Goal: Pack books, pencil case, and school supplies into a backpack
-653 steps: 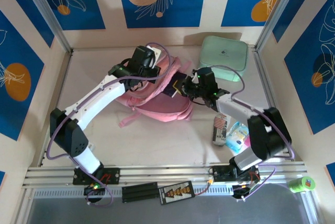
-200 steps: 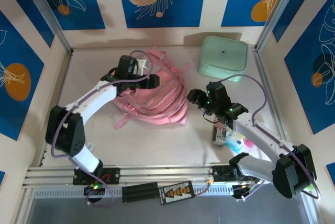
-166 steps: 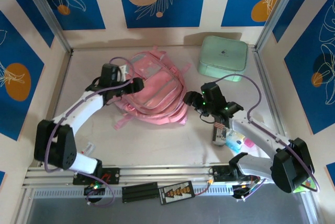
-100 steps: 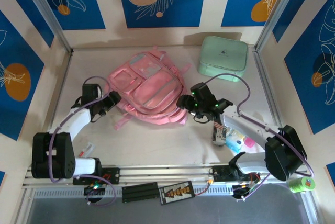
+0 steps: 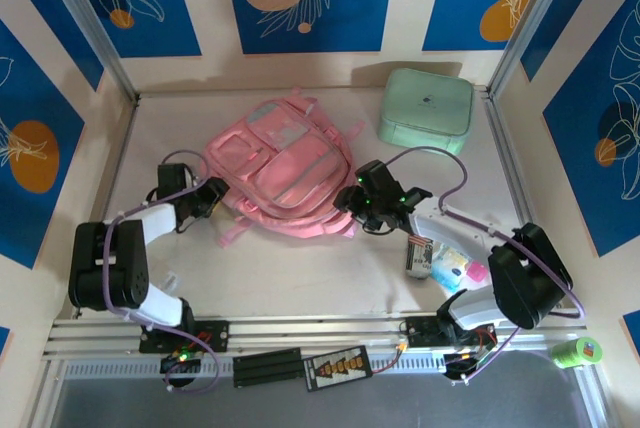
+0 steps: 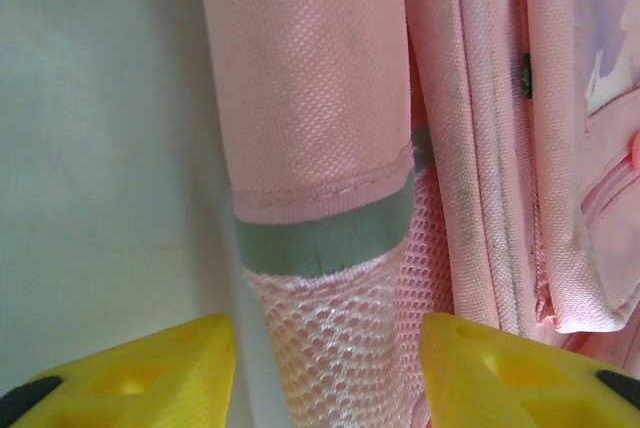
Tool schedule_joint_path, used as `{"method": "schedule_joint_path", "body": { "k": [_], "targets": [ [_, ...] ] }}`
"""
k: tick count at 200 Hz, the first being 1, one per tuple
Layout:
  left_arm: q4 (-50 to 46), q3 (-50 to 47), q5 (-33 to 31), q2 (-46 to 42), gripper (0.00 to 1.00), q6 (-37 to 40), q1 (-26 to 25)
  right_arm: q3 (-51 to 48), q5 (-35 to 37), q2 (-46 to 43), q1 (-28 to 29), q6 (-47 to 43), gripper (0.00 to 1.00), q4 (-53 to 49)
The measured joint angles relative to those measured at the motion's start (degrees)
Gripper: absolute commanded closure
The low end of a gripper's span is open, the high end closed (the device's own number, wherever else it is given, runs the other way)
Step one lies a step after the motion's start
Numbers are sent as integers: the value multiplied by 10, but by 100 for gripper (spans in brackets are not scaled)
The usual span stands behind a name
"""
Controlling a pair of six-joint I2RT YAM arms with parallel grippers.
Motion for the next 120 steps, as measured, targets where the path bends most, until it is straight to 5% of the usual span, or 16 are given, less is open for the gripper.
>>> {"method": "schedule_joint_path", "body": {
  "k": [44, 100, 120],
  "targets": [
    [19, 6, 14, 32, 67, -8, 0, 0, -9, 11, 0, 8, 48, 8],
    [29, 9, 25, 31, 100, -22, 0, 0, -12, 48, 0, 12, 60, 19],
    [25, 8, 27, 20, 100, -23, -1, 0, -12, 62, 0, 11, 63, 22]
  ]
}}
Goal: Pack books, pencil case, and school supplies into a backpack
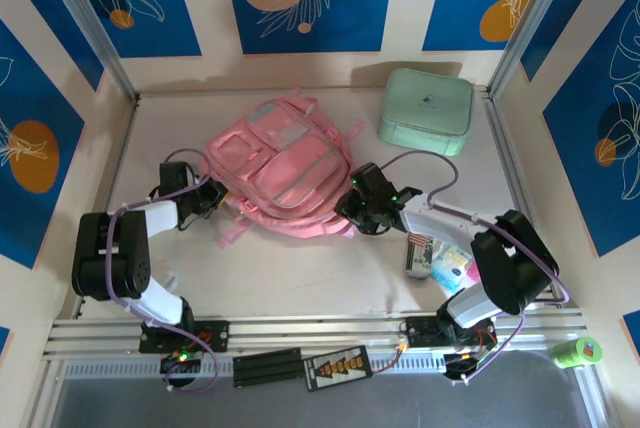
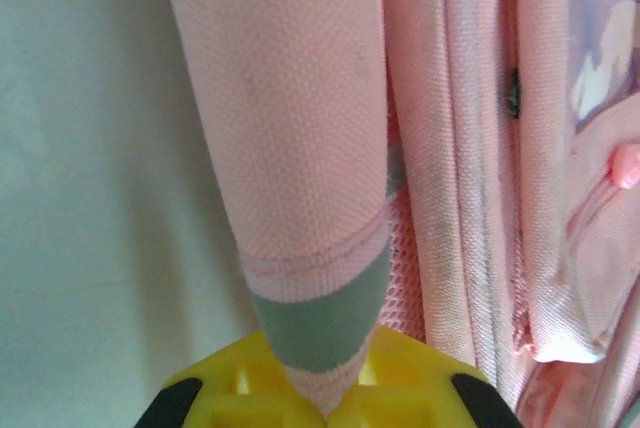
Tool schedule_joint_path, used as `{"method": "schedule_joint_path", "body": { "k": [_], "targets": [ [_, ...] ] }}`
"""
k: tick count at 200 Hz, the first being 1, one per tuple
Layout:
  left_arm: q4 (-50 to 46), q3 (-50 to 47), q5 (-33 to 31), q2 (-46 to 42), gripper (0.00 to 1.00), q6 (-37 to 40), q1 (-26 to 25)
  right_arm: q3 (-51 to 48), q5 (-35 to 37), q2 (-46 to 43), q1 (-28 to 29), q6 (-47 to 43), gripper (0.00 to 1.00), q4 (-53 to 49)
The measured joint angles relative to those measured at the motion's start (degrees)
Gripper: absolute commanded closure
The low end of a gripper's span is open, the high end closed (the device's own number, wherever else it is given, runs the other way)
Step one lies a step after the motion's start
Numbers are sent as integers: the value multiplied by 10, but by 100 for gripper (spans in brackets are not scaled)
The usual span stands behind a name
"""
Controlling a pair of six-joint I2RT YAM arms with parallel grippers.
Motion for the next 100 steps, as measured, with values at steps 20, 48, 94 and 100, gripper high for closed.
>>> {"method": "schedule_joint_path", "body": {
  "k": [20, 48, 94, 100],
  "targets": [
    [-14, -1, 2, -28, 100, 1, -4, 1, 0, 11, -5, -8, 66, 4],
    [-53, -3, 3, -79, 100, 3, -18, 23, -2, 43, -30, -31, 66, 2],
    [-94, -3, -9, -130, 100, -1, -85, 98, 17, 102, -95, -87, 65, -15],
    [-97, -3, -12, -130, 100, -2, -97, 107, 27, 106, -102, -95, 62, -19]
  ]
}}
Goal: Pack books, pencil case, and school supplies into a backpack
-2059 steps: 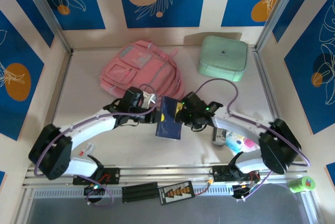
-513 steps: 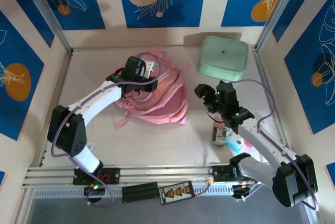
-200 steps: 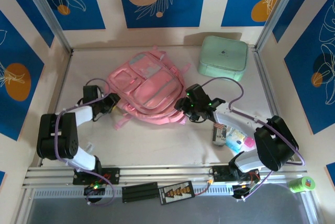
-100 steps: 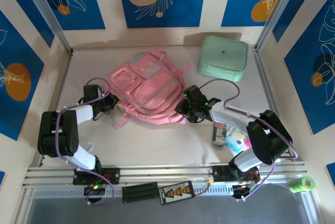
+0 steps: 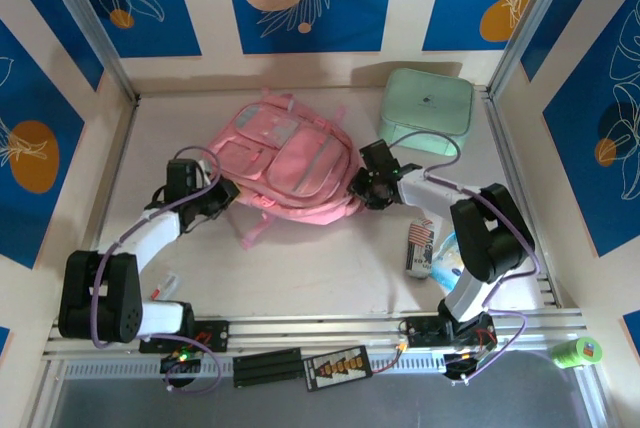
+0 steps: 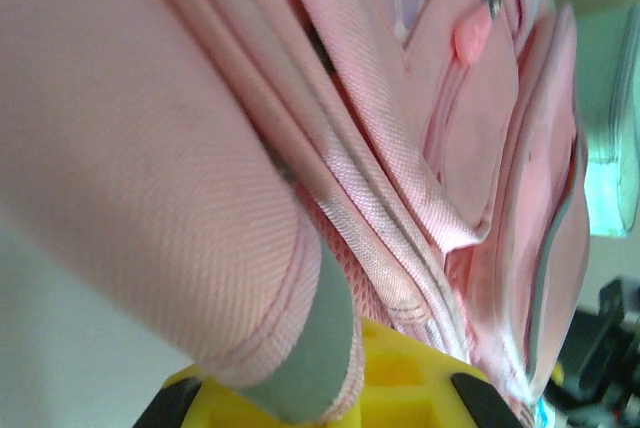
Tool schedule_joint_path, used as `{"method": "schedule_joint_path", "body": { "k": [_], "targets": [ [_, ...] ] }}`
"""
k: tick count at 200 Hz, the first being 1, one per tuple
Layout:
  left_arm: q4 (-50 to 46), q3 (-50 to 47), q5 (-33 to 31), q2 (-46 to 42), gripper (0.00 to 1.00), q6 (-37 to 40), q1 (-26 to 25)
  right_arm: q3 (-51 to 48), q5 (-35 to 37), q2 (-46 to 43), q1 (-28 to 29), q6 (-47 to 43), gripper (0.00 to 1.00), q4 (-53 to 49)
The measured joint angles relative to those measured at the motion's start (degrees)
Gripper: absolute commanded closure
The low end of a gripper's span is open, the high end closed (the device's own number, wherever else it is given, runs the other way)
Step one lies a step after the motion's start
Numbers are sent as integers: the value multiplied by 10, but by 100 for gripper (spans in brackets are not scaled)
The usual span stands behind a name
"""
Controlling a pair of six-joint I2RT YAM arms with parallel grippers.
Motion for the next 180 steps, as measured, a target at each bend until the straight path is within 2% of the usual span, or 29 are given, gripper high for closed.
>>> {"method": "schedule_joint_path", "body": {
  "k": [24, 47, 86, 133, 157, 180],
  "targets": [
    [-11, 0, -16, 0, 100, -4, -38, 21, 49, -3, -8, -35, 52, -19],
    [-14, 0, -27, 0, 100, -12, -52, 20, 92, -29, 0, -63, 45, -49],
    [-11, 0, -31, 7, 100, -31, -55, 18, 163, -113, 50, -82, 41, -115],
    [19, 0, -33, 34, 100, -62, -62, 23, 175, -132, 200, -83, 46, -142],
    [44, 0, -33, 47, 100, -78, -67, 57, 174, -84, 274, -77, 52, -131],
    [54, 0, -33, 49, 100, -87, -71, 117, 160, -15, 321, -89, 60, -114]
  ]
}}
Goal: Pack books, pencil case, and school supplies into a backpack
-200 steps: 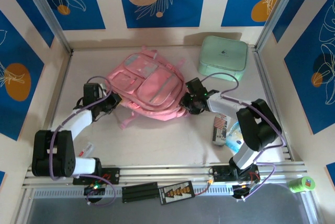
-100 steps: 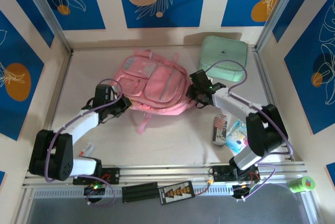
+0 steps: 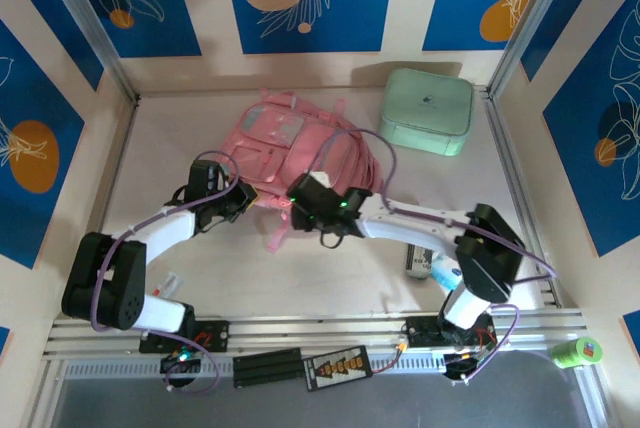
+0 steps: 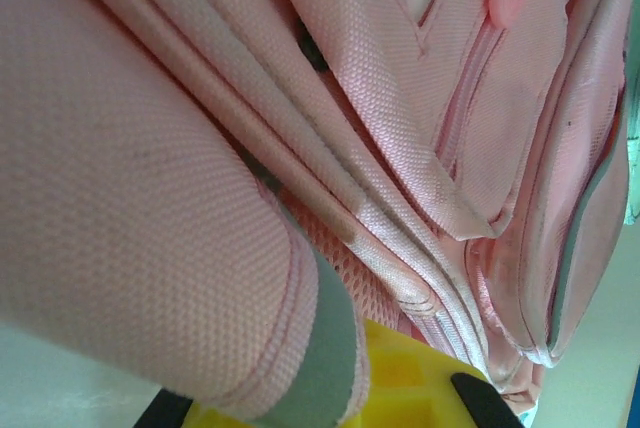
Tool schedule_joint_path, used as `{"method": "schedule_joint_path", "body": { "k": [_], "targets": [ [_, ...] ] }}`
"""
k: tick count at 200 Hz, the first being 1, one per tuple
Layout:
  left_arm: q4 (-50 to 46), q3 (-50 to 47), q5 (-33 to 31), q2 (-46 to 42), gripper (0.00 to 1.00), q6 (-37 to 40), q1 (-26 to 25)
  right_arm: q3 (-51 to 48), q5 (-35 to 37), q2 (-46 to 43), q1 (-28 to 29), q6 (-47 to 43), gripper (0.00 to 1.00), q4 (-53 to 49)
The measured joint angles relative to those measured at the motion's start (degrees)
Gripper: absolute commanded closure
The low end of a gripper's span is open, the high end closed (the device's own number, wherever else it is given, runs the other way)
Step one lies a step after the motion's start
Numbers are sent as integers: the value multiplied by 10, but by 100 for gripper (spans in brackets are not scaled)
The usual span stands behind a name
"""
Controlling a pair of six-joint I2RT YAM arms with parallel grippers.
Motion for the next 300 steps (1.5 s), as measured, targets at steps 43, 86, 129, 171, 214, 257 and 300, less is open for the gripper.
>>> {"method": "schedule_joint_path", "body": {
  "k": [43, 86, 129, 171, 214, 257, 300],
  "targets": [
    [-4, 5, 0, -1, 100, 1, -2, 73, -16, 83, 43, -25, 66, 31],
    [-8, 11, 0, -13, 100, 1, -3, 79, -18, 121, 27, -9, 69, 30],
    [-11, 13, 1, -18, 100, 1, -4, 101, 3, 146, 15, 4, 68, 17],
    [-12, 13, 1, -20, 100, 0, -4, 123, 27, 150, 14, 3, 68, 10],
    [-12, 13, 1, -20, 100, 0, -4, 136, 43, 162, 13, 3, 69, 1],
    [-12, 13, 1, -20, 100, 0, -4, 142, 55, 165, 13, 3, 73, -3],
    [-12, 13, 1, -20, 100, 0, -4, 143, 60, 168, 9, 6, 80, -12]
  ]
}}
